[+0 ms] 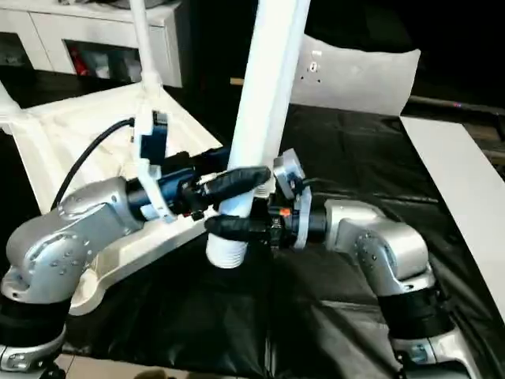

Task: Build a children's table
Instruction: Pick table leg

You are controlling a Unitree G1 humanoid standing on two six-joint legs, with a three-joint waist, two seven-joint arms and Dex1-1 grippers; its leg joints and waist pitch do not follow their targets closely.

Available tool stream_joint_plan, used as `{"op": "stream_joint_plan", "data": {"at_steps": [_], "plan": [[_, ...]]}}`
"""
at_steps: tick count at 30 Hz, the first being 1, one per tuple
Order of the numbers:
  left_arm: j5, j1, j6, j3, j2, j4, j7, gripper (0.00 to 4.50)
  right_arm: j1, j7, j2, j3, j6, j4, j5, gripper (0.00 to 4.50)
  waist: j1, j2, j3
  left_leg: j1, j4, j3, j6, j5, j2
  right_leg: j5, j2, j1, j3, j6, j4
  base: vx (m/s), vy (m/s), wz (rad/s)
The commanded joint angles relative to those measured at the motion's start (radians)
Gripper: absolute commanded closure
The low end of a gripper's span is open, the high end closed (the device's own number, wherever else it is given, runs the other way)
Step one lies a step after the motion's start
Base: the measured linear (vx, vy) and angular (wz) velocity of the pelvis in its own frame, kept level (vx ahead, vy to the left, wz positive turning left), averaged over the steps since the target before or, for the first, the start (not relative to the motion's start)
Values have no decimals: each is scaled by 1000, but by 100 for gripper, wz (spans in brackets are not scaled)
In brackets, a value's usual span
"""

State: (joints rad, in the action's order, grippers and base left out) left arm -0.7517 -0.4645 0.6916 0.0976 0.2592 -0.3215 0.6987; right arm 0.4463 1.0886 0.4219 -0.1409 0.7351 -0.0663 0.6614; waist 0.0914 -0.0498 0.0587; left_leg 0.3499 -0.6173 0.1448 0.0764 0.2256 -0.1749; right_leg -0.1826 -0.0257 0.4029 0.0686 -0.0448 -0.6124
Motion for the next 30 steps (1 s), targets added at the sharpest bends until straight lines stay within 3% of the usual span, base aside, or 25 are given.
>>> {"op": "stream_joint_plan", "data": {"at_steps": [1,6,8,13,14,18,20,24,30], "plan": [[-43,-8,-2,24,-15,-63,50,137,-9,-21,4,-1,10,27,-13,256,4,-1,-68,10,63,-4,-39,-11,-44,-246,-101,-70,-58,-97,73,0,0,0],[-87,-3,12,42,-35,-77,74,99,-15,-30,-9,-11,-1,30,-30,257,4,2,-68,10,63,-4,-34,-9,-45,-239,-101,-71,-59,-101,72,0,0,0],[-77,-4,14,58,-37,-67,74,61,-19,-37,-14,-17,-8,31,-39,257,3,2,-68,10,63,-5,-33,-7,-46,-234,-100,-71,-58,-103,72,0,0,0],[-58,-10,5,61,-43,-49,75,28,-22,-45,-19,-23,-15,32,-45,257,2,3,-68,10,64,-5,-30,-3,-45,-244,-100,-72,-58,-97,73,0,0,0],[-67,-10,-8,37,-52,-44,65,8,-26,-48,-21,-19,-15,27,-42,257,2,3,-68,11,63,-4,-30,-4,-44,-243,-100,-73,-59,-96,74,0,0,0],[-76,-7,-32,-3,-60,-40,42,0,-35,-55,-24,-8,-15,17,-35,257,2,2,-69,10,63,-5,-31,-4,-45,-243,-100,-72,-58,-98,73,0,0,0],[-73,-2,-59,-51,-64,-32,0,0,-47,-70,-27,8,-20,3,-26,258,2,-3,-68,13,63,-4,-32,-5,-43,-242,-101,-74,-58,-97,76,0,0,0],[-50,15,-49,-145,-54,-33,-129,0,-96,-121,-34,46,-45,-58,-19,259,2,-2,-68,12,62,-4,-29,-3,-43,-235,-98,-73,-57,-93,74,0,0,0],[79,126,-28,-201,34,-83,-230,0,-181,-309,-77,102,-116,-156,-98,259,-4,9,-64,7,67,-6,-14,21,-44,-293,-95,-64,-55,-53,80,0,0,0]]}}
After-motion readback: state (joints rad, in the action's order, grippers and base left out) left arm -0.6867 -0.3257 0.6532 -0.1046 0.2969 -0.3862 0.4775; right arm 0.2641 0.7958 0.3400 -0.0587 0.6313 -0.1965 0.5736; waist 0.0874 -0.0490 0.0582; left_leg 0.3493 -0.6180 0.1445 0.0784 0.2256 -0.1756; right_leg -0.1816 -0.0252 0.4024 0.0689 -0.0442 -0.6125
